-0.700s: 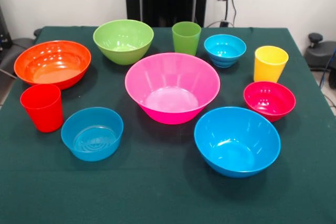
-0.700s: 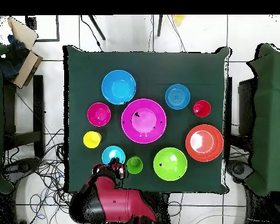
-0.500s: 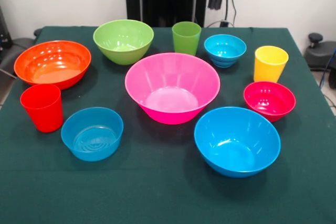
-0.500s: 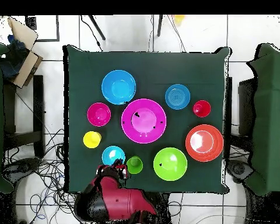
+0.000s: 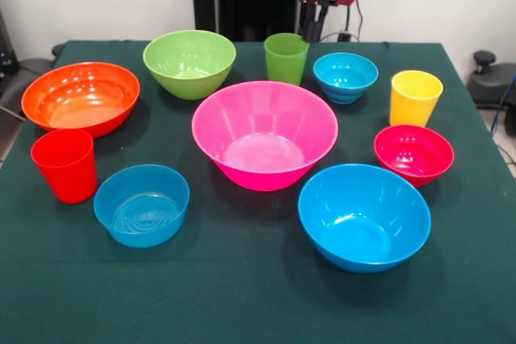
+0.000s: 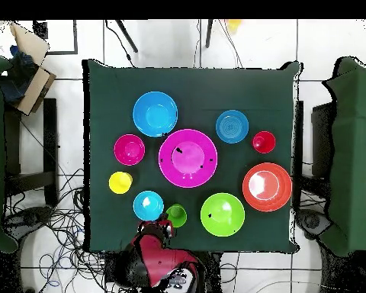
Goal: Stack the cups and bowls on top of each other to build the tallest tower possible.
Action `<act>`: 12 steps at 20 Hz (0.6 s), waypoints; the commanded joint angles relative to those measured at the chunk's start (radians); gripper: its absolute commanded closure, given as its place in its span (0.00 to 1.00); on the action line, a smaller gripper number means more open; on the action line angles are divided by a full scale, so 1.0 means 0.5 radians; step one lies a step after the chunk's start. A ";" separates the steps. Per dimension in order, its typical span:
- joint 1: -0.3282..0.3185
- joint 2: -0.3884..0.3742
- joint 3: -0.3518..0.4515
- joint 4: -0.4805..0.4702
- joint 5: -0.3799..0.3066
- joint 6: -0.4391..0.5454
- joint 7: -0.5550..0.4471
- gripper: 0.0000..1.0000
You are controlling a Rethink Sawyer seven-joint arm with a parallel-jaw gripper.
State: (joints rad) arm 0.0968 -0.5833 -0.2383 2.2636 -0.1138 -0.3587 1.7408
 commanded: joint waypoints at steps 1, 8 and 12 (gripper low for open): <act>0.043 0.354 0.096 -0.059 -0.014 -0.256 0.416 1.00; 0.043 0.485 0.097 -0.084 0.005 -0.404 0.420 1.00; 0.042 0.534 0.092 -0.094 0.003 -0.463 0.422 1.00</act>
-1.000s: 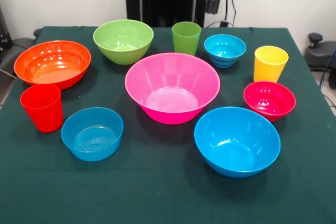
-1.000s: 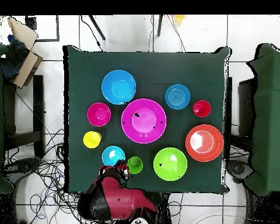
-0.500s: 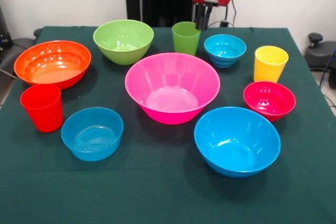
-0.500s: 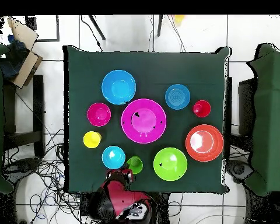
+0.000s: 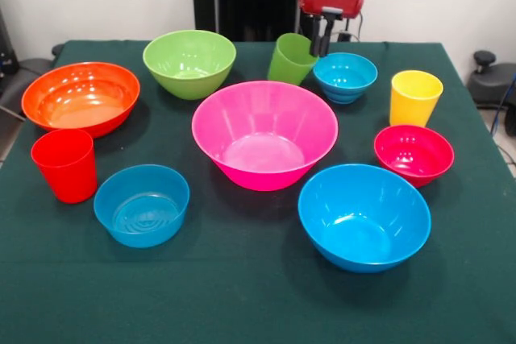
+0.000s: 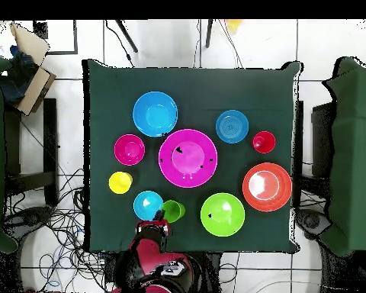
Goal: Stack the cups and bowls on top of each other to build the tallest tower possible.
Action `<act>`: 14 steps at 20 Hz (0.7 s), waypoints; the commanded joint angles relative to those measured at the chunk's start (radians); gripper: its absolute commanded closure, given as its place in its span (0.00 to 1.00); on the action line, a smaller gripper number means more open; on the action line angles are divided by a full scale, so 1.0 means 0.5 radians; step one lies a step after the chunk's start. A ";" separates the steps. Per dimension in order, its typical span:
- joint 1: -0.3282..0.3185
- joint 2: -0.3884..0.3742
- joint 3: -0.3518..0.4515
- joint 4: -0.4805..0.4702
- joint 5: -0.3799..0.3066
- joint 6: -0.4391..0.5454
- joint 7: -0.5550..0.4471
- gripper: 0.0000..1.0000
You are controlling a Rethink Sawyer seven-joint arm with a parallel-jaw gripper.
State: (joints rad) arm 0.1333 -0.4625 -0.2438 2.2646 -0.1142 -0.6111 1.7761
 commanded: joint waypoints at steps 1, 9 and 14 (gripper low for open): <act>-0.027 0.295 0.095 -0.097 0.008 0.032 0.348 1.00; -0.081 0.222 0.106 -0.077 -0.061 0.099 0.339 0.00; -0.109 0.207 0.114 -0.078 -0.088 0.114 0.341 0.00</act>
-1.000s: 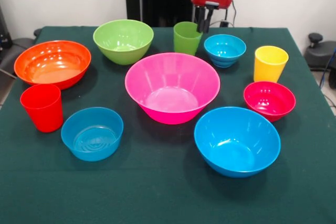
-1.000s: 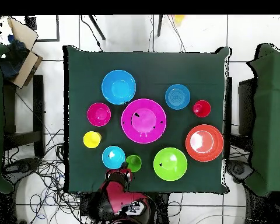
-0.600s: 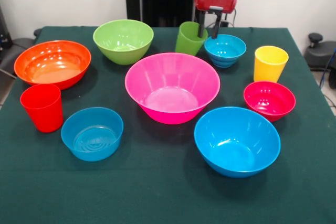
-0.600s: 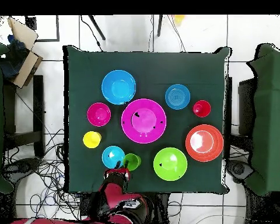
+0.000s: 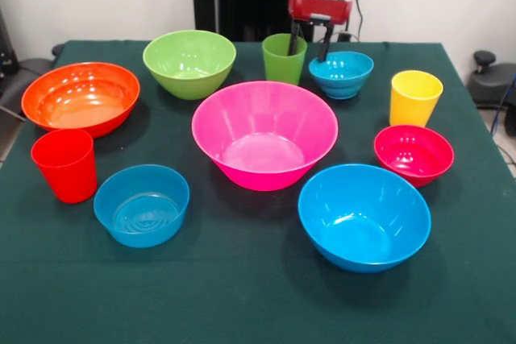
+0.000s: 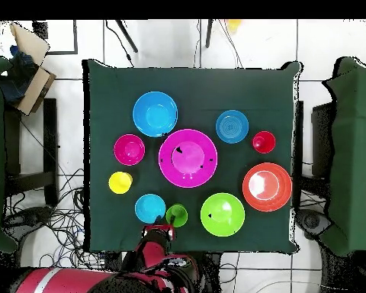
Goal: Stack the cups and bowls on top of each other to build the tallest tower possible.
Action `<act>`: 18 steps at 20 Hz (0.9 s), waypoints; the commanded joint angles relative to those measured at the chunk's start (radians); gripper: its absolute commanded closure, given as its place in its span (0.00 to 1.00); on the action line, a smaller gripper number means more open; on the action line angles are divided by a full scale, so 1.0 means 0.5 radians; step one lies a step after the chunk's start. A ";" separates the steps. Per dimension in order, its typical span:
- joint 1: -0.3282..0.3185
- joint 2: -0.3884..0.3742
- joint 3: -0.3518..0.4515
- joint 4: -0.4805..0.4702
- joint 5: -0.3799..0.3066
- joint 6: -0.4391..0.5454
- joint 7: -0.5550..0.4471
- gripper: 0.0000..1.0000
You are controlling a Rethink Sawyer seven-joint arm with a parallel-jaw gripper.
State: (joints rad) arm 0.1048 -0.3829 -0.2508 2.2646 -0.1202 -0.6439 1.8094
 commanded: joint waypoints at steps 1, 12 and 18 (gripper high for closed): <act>-0.056 0.049 0.129 -0.082 -0.077 0.178 0.273 0.00; -0.074 0.037 0.093 -0.033 -0.068 0.104 0.316 1.00; -0.063 0.081 0.121 0.011 -0.107 0.013 0.361 1.00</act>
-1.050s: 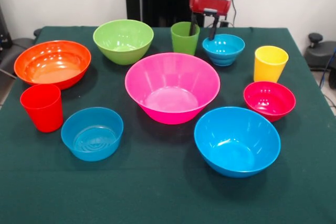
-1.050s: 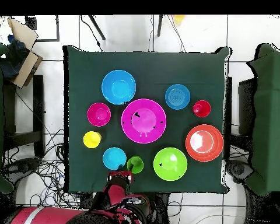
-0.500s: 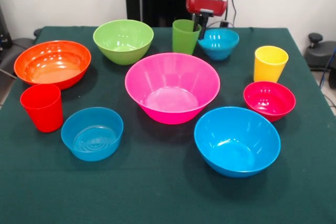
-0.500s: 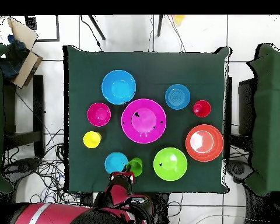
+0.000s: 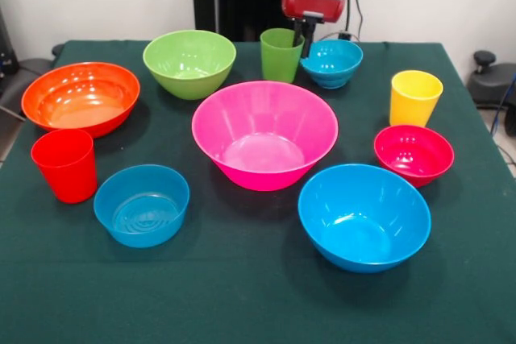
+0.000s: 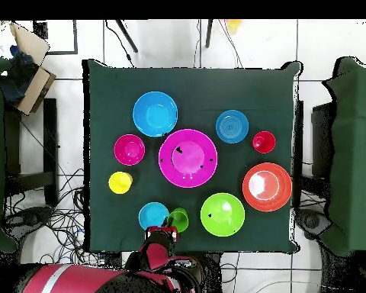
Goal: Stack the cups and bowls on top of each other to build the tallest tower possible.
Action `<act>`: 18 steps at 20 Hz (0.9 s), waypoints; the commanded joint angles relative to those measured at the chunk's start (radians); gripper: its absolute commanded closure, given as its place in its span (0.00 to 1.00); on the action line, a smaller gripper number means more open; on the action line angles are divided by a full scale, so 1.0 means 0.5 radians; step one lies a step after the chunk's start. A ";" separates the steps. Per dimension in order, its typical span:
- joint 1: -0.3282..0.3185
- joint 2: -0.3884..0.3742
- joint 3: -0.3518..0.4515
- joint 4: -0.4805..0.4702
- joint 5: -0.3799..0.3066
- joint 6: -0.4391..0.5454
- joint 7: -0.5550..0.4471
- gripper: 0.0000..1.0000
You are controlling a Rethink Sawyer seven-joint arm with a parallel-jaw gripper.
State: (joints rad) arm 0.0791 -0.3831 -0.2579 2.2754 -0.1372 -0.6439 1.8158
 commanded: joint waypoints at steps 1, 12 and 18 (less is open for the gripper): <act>-0.010 0.062 0.140 0.008 -0.087 0.012 0.354 1.00; -0.063 -0.662 0.164 0.265 -0.175 0.572 0.230 1.00; -0.279 -1.291 0.429 0.206 -0.173 1.294 0.100 1.00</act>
State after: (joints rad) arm -0.0068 -0.7770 -0.2069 2.4037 -0.2020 -0.3003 1.8320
